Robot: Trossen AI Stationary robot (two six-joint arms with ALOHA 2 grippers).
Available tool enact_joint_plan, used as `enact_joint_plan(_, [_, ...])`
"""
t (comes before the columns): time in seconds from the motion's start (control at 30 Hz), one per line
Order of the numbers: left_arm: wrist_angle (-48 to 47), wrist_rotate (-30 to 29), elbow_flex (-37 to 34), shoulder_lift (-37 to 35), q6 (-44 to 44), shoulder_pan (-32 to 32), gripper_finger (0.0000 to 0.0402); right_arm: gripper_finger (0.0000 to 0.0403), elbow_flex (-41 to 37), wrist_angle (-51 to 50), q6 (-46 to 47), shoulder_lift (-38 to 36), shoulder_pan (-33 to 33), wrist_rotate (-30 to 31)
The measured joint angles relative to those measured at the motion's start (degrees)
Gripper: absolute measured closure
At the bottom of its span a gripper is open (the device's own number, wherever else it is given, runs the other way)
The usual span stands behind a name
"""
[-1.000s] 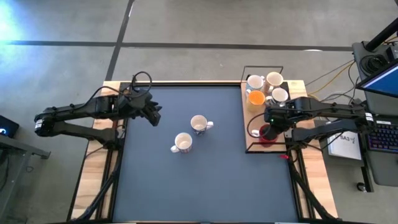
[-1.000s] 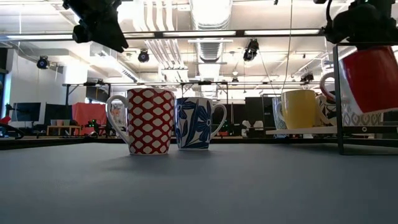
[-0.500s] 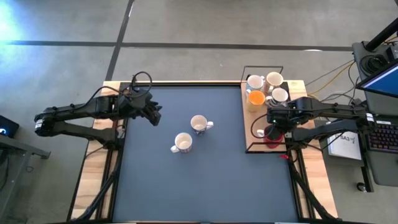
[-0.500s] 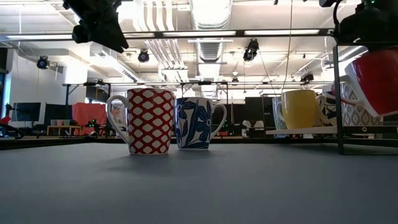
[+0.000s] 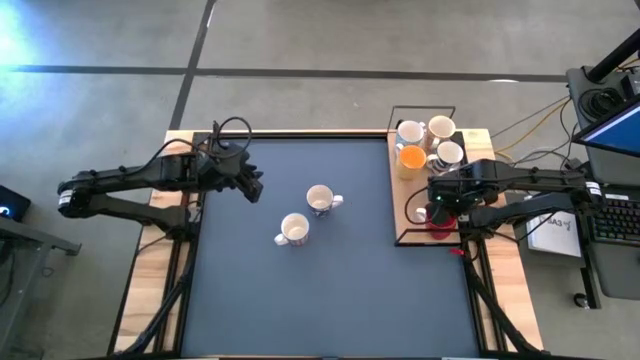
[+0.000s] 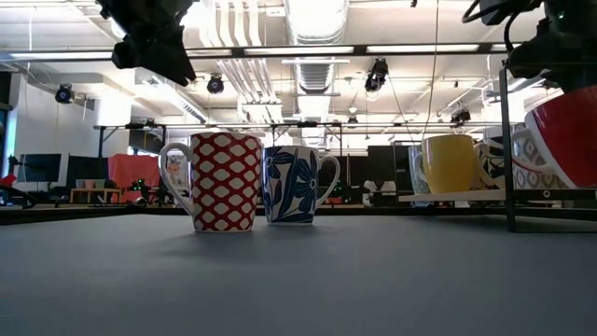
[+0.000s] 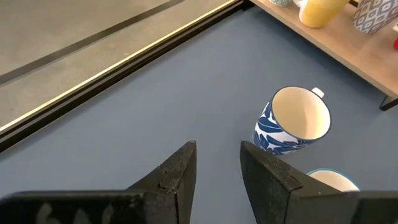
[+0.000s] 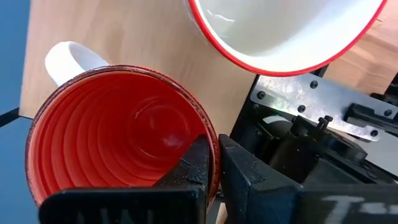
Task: Place coffee mugs
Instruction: Put the red cup on the shelf aligned with the gray cup
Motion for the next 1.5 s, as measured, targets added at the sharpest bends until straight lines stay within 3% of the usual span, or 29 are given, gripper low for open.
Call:
enact_joint_plan(0.7, [0.07,1.64,0.00,1.55,-0.02,0.01,0.0295,0.0390,-0.12,0.09,-2.30,-0.04,0.00,-1.54])
enact_joint_plan(0.9, [0.09,1.57,0.00,1.54,-0.02,0.00,0.0295,0.0390,-0.01,0.15,-2.52,-0.11,0.00,2.22])
enact_joint_plan(1.23, [0.09,1.49,0.00,1.55,-0.01,0.00,0.0295,0.0389,0.00,0.68,-3.57,-0.09,0.00,1.92])
enact_joint_plan(1.5, [0.07,1.44,0.00,1.55,0.00,0.00,0.0295,0.0340,0.14,0.46,-3.57,-0.09,0.00,1.65])
